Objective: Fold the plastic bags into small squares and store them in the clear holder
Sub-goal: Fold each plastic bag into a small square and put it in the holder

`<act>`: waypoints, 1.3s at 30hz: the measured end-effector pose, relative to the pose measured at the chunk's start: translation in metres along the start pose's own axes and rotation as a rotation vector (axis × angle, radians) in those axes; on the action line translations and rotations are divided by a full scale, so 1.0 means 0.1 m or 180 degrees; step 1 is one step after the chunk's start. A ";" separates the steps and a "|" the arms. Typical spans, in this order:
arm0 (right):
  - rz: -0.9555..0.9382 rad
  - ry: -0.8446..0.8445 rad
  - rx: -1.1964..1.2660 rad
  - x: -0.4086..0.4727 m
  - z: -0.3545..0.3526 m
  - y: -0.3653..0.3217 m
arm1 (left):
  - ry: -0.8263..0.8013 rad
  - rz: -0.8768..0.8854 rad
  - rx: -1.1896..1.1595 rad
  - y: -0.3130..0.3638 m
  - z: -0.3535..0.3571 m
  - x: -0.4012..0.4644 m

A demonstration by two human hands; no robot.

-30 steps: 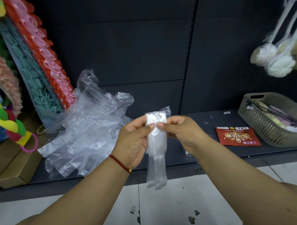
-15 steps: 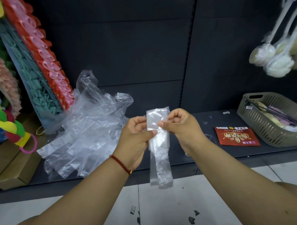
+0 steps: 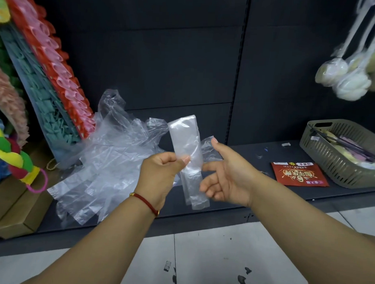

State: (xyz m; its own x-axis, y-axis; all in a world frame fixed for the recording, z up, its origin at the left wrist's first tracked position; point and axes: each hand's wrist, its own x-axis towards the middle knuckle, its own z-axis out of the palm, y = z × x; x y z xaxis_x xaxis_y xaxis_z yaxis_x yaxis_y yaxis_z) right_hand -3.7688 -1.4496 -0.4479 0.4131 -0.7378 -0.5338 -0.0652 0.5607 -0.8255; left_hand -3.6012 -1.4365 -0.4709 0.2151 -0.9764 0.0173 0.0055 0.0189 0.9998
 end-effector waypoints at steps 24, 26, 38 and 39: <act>-0.1497 0.0355 -0.0393 0.15 -0.07 0.14 | -0.0455 -0.0451 0.0783 0.07 0.01 -0.11; -0.1618 0.0378 -0.0462 0.13 -0.06 0.12 | -0.0456 -0.0489 0.0746 0.07 0.01 -0.11; -0.1502 0.0319 -0.1327 0.10 -0.07 0.10 | -0.0660 -0.1361 -0.0387 0.07 0.01 -0.08; -0.1503 0.0362 -0.1359 0.09 -0.06 0.10 | -0.0589 -0.1268 -0.0369 0.09 0.01 -0.10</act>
State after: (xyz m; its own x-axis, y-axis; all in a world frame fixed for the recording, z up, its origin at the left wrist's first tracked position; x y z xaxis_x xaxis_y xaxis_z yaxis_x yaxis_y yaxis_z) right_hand -3.7714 -1.4535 -0.4622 0.3883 -0.9169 -0.0921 -0.2654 -0.0156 -0.9640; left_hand -3.6042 -1.4272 -0.4624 -0.0040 -0.9342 -0.3568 0.1642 -0.3526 0.9213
